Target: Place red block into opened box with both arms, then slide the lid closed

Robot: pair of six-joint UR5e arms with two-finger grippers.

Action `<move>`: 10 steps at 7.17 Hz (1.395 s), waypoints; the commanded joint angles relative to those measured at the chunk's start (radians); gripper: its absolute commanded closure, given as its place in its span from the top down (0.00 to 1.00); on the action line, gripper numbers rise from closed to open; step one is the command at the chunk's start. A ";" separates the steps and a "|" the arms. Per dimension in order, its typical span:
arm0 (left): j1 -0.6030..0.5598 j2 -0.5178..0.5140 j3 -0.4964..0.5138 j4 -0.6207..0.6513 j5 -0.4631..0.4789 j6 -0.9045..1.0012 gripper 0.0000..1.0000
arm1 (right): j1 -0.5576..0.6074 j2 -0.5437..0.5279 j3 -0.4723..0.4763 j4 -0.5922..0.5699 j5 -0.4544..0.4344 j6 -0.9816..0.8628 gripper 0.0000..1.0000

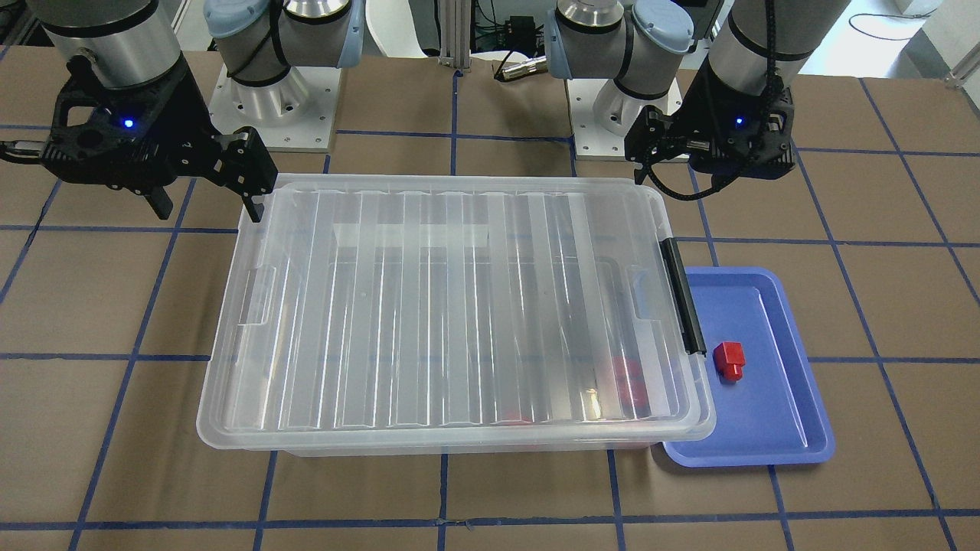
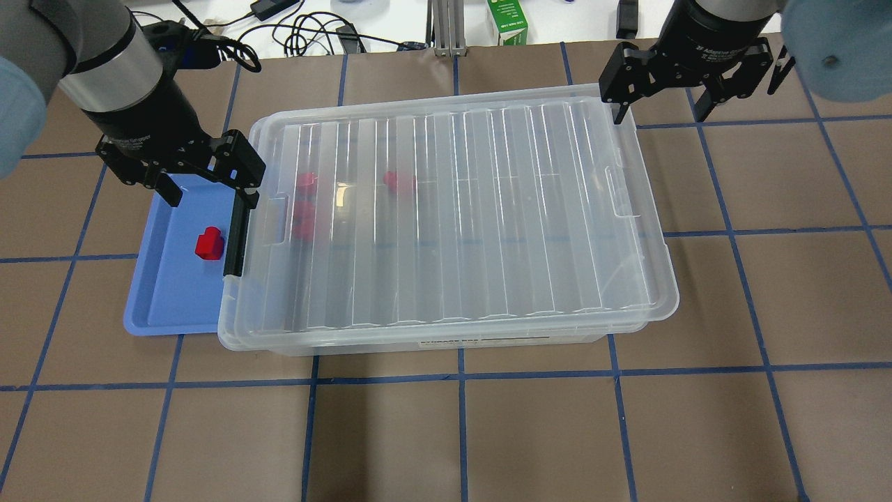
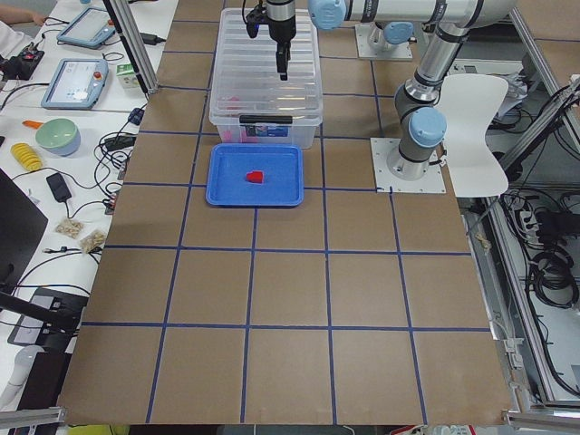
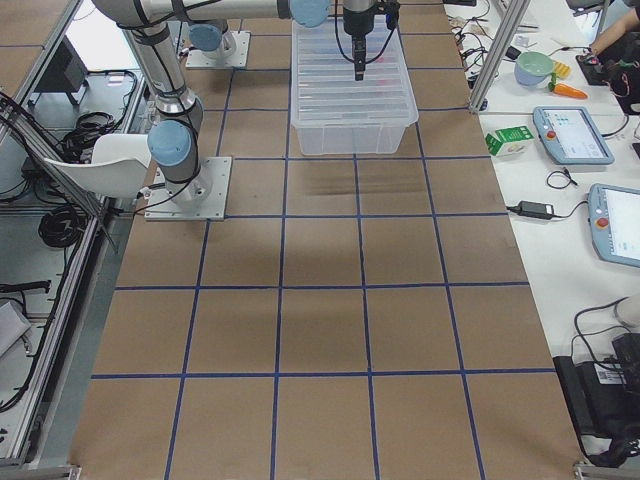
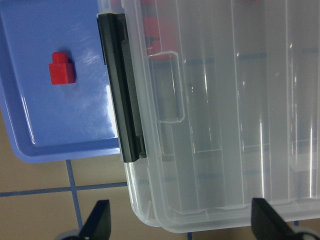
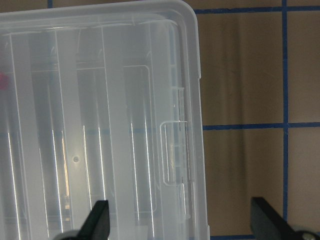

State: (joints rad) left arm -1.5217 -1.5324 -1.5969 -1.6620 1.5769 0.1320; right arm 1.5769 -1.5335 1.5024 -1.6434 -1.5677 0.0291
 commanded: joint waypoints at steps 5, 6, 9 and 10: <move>0.000 -0.002 -0.002 -0.001 0.002 0.001 1.00 | -0.011 0.004 -0.005 0.000 0.003 -0.012 1.00; 0.000 -0.002 -0.002 0.001 0.000 0.001 1.00 | -0.017 0.009 -0.005 0.004 0.002 -0.017 1.00; 0.000 -0.002 -0.002 -0.001 0.000 0.003 1.00 | -0.081 0.030 0.034 -0.004 0.002 -0.104 1.00; 0.000 -0.002 -0.002 -0.001 0.000 0.003 1.00 | -0.093 0.068 0.065 -0.009 0.002 -0.101 1.00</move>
State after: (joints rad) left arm -1.5217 -1.5340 -1.5984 -1.6627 1.5774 0.1344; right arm 1.5074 -1.4998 1.5345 -1.6482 -1.5676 -0.0649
